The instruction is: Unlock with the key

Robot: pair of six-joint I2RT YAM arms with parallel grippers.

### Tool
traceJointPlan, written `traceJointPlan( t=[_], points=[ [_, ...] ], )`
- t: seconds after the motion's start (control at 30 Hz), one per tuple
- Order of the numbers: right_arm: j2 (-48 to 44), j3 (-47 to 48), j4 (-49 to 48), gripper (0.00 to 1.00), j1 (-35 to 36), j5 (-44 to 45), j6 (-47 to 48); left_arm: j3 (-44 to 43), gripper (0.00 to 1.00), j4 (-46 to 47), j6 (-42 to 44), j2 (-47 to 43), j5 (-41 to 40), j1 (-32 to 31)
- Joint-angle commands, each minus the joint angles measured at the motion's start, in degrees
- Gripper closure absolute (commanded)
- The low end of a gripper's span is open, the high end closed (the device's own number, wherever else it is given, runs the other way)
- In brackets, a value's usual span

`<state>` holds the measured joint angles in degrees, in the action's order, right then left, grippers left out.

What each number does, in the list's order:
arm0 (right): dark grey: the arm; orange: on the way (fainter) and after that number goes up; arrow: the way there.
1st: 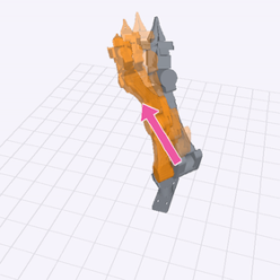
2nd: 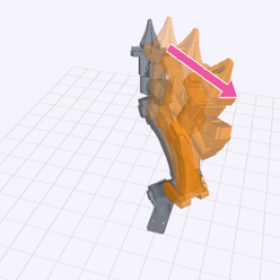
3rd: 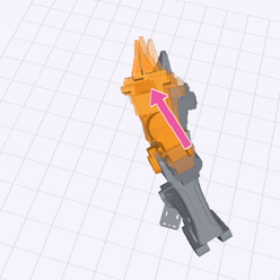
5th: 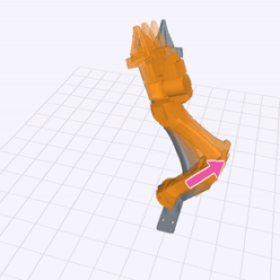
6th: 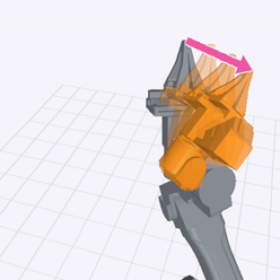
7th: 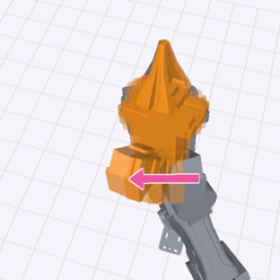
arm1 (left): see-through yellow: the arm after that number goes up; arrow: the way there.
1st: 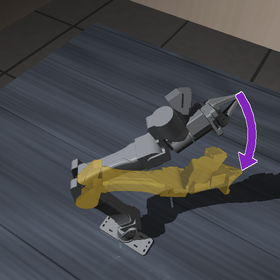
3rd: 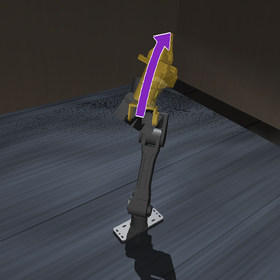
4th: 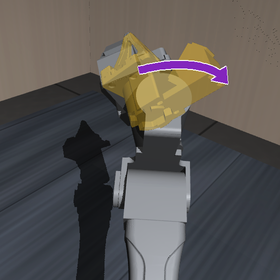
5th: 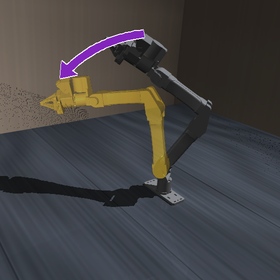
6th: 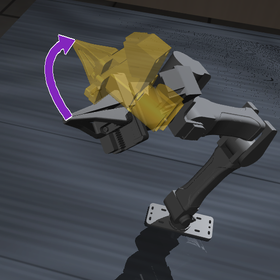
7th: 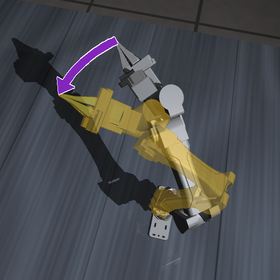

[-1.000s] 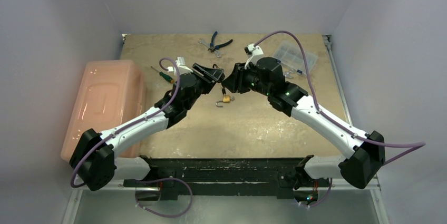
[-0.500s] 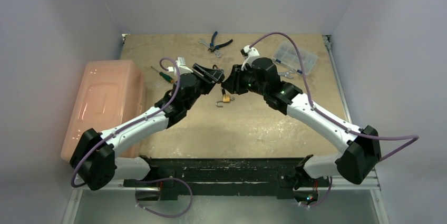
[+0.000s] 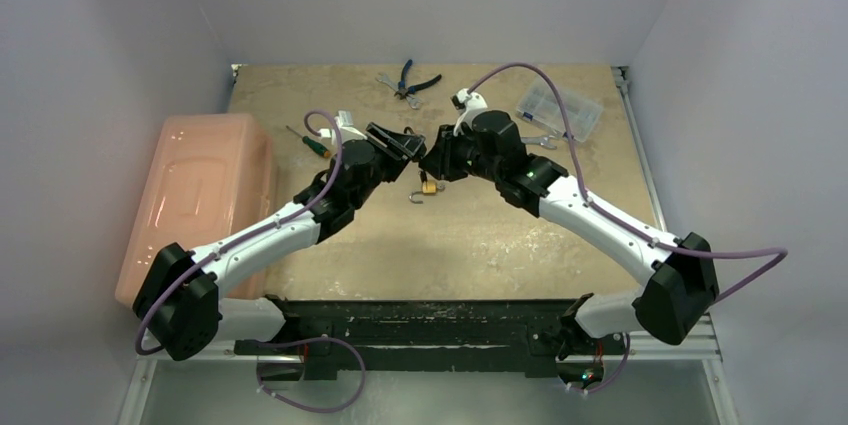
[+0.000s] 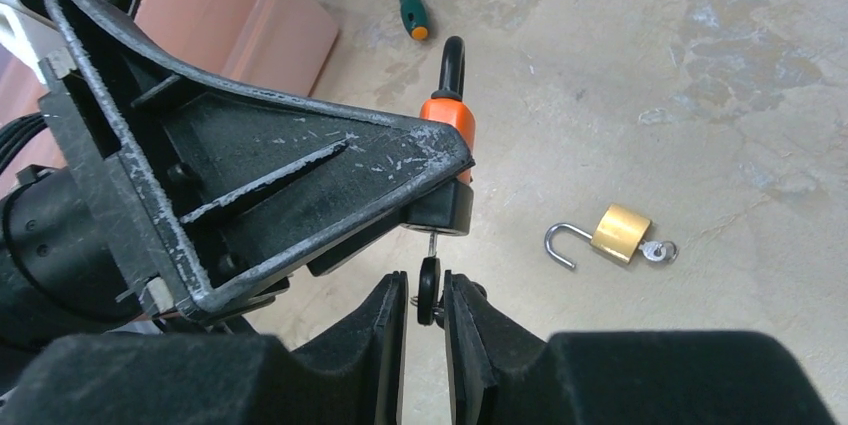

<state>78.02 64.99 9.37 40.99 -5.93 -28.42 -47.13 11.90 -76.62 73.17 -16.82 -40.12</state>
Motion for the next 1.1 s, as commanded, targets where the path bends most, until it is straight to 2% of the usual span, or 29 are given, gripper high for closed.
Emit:
traceJointPlan(
  t=[0.0, 0.1, 0.23, 0.63, 1.07],
  points=[
    [0.75, 0.51, -1.34, 0.75, 0.7, 0.83, 0.89, -2.17, 1.0, 3.19, -1.06, -0.83, 0.3, 0.51],
    [1.08, 0.9, -0.94, 0.81, 0.94, 1.63, 1.27, -2.27, 1.0, 3.08, -1.05, -0.81, 0.38, 0.51],
    [1.24, 1.09, -0.66, 1.0, 1.16, 2.64, 1.61, -2.31, 1.0, 3.13, -1.12, -0.92, 0.47, 0.53],
    [1.39, 2.16, -1.69, 1.0, 1.46, 5.75, 1.61, -2.7, 1.0, 2.76, -1.76, -0.31, 2.13, 0.53],
    [5.06, 8.6, -4.26, 1.0, 1.46, 5.35, 1.6, -2.27, 1.0, 3.69, -2.97, 0.56, 3.62, 0.57]
  ],
)
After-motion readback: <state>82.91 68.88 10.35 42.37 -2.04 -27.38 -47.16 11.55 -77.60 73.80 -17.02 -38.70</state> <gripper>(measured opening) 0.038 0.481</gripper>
